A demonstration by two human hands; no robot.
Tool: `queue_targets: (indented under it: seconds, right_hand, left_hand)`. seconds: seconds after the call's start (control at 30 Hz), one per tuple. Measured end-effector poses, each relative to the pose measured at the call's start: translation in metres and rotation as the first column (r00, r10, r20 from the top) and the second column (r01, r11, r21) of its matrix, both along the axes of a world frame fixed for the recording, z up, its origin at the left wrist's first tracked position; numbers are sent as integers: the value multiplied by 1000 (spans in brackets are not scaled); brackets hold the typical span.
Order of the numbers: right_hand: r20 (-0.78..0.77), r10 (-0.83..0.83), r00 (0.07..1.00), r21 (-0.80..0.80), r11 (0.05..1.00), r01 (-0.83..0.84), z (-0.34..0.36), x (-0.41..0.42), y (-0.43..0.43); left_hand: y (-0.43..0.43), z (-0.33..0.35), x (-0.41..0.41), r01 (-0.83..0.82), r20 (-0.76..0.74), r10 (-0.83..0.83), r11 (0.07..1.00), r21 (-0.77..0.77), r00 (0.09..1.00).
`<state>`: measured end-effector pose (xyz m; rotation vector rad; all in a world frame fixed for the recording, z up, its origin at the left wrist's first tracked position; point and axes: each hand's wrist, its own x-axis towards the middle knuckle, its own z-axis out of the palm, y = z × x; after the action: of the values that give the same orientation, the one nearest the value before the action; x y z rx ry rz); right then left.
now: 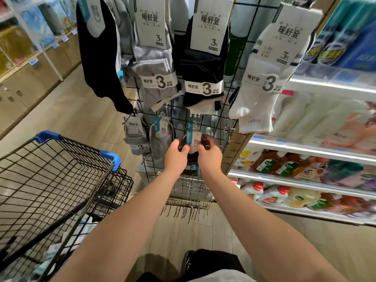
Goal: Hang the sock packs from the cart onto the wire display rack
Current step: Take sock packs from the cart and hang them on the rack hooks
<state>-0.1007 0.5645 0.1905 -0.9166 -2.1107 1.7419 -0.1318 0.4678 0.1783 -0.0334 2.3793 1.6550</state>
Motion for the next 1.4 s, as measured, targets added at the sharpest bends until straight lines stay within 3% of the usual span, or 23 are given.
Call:
queue_targets:
  seconds: [0.27, 0.37, 0.47, 0.63, 0.77, 0.87, 0.93, 1.07, 1.23, 1.33, 1.4]
  right_hand:
    - [66, -86, 994, -128, 987, 93, -12, -34, 5]
    - [113, -113, 987, -37, 992, 118, -14, -42, 7]
    - [113, -147, 983, -2, 989, 148, -17, -40, 8]
    - [4, -95, 995, 38, 995, 95, -20, -37, -6]
    - [40, -30, 999, 32, 999, 29, -23, -40, -4]
    - [104, -122, 987, -53, 990, 128, -20, -47, 2]
    - [112, -85, 990, -134, 986, 100, -18, -48, -1]
    - [104, -66, 992, -86, 993, 75, -16, -40, -11]
    - [308, -45, 950, 7, 999, 45, -3, -23, -12]
    - [216, -101, 971, 85, 993, 84, 10, -1, -25]
    - [175, -40, 984, 73, 997, 27, 14, 12, -37]
  left_hand:
    - [10, -8, -27, -115, 70, 113, 993, 37, 991]
    - [14, -13, -39, -88, 78, 79, 989, 121, 994]
    - [21, -14, -45, -33, 48, 28, 994, 104, 998]
    - [18, -20, -41, -76, 56, 69, 986, 147, 996]
    - [16, -22, -33, -73, 40, 68, 991, 111, 997]
    - [16, -21, -36, -88, 27, 86, 995, 50, 996]
    - [16, -18, -38, -87, 36, 86, 996, 12, 996]
    - [11, -8, -34, -42, 42, 43, 999, -27, 998]
    - [-4, 10, -20, 26, 40, -22, 993, -117, 999]
    - [-20, 22, -6, 27, 32, -23, 993, -117, 999]
    - [-38, 25, 4, 38, 17, -36, 993, -108, 999]
